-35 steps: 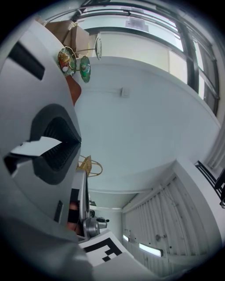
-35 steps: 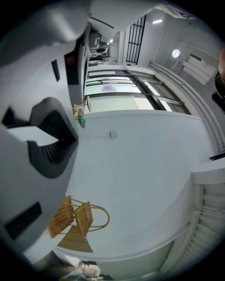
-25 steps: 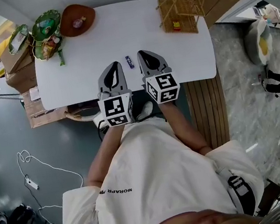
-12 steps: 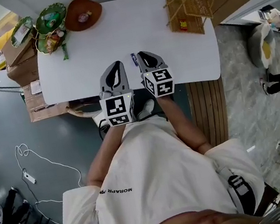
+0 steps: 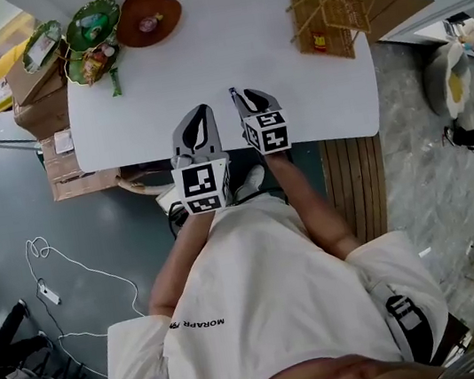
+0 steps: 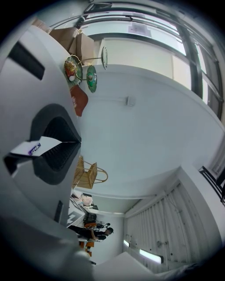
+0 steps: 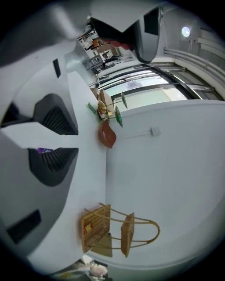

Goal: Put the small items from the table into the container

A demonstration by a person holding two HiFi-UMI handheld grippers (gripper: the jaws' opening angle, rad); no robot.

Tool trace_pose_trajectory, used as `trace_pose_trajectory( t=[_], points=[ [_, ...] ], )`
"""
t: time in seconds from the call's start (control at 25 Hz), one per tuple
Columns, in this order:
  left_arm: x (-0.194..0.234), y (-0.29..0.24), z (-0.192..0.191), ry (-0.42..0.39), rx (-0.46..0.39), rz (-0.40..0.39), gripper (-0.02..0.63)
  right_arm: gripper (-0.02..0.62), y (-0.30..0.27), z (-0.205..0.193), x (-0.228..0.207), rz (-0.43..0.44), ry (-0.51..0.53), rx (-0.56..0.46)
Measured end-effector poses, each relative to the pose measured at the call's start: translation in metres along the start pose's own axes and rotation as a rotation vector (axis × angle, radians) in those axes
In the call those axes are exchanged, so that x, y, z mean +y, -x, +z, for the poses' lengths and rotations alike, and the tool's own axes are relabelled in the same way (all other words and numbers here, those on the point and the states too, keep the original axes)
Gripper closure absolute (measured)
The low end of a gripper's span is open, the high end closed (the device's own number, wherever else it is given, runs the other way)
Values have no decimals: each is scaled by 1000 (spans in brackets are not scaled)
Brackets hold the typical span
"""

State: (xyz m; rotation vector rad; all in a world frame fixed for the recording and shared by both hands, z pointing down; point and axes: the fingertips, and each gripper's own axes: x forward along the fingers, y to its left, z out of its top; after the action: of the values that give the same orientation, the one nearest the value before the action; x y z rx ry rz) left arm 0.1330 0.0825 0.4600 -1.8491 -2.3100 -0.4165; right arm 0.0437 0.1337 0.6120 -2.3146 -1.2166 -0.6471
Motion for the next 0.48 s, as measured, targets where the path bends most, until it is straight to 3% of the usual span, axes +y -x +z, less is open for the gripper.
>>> trace_pose_trajectory(
  t=[0.48],
  points=[
    [2, -7, -10, 0, 26, -10, 601, 479, -41, -56, -7, -12, 26, 147]
  ],
)
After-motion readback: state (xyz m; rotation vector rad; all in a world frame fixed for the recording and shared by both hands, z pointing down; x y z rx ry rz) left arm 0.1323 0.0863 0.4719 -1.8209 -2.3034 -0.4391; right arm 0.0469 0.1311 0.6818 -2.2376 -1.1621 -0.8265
